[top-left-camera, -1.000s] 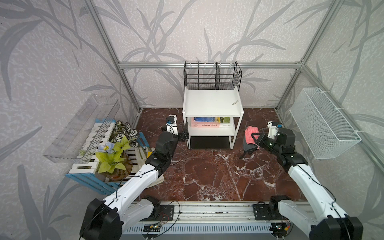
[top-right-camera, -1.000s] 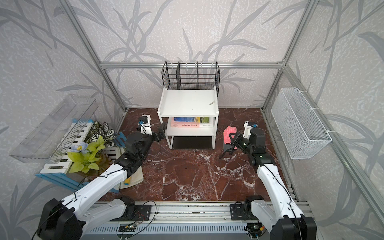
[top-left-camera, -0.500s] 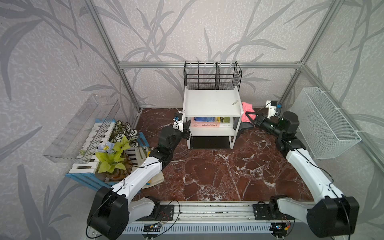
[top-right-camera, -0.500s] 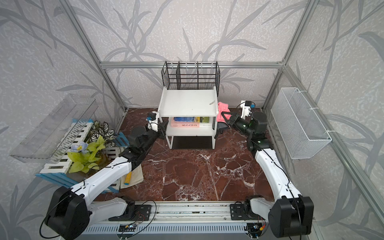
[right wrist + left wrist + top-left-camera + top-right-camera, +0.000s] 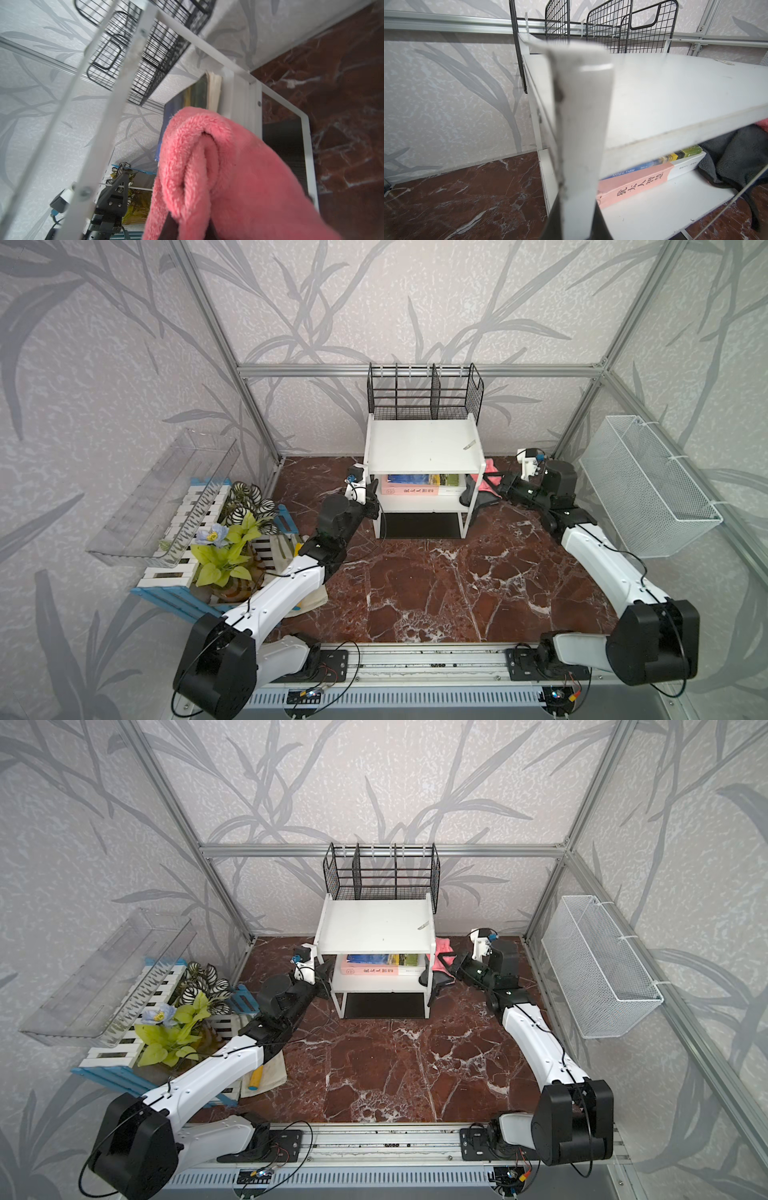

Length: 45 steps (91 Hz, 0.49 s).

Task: Wipe the bookshelf clean with a cloth
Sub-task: Wipe the dust from the shelf.

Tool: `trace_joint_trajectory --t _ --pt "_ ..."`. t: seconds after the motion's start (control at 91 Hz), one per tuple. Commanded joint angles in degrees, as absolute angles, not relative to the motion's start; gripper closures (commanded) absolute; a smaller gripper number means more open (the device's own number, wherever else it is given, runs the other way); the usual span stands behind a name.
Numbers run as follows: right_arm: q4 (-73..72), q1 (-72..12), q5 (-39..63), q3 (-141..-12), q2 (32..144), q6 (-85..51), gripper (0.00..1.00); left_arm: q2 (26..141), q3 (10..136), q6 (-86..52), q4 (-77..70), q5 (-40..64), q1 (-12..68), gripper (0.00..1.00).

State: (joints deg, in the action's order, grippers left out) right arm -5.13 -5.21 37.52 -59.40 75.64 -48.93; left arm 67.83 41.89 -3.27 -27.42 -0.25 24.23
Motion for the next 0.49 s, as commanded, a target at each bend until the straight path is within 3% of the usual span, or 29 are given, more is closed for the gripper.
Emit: trace_joint_trajectory --t 0.0,0.253,0.484 --pt "-3.42 -6.55 36.13 -57.15 77.51 -47.06 1.00 67.13 41.59 -11.83 -28.56 -3.90 24.68 1.00" --pt "-5.06 -8.18 19.34 -38.91 60.33 -31.11 1.00 68.76 43.09 -12.94 -27.52 -5.96 26.37 1.00" --pt "-11.59 -12.01 29.63 -38.07 50.23 -8.98 1.00 68.67 43.74 -11.87 -26.57 -8.31 27.25 1.00"
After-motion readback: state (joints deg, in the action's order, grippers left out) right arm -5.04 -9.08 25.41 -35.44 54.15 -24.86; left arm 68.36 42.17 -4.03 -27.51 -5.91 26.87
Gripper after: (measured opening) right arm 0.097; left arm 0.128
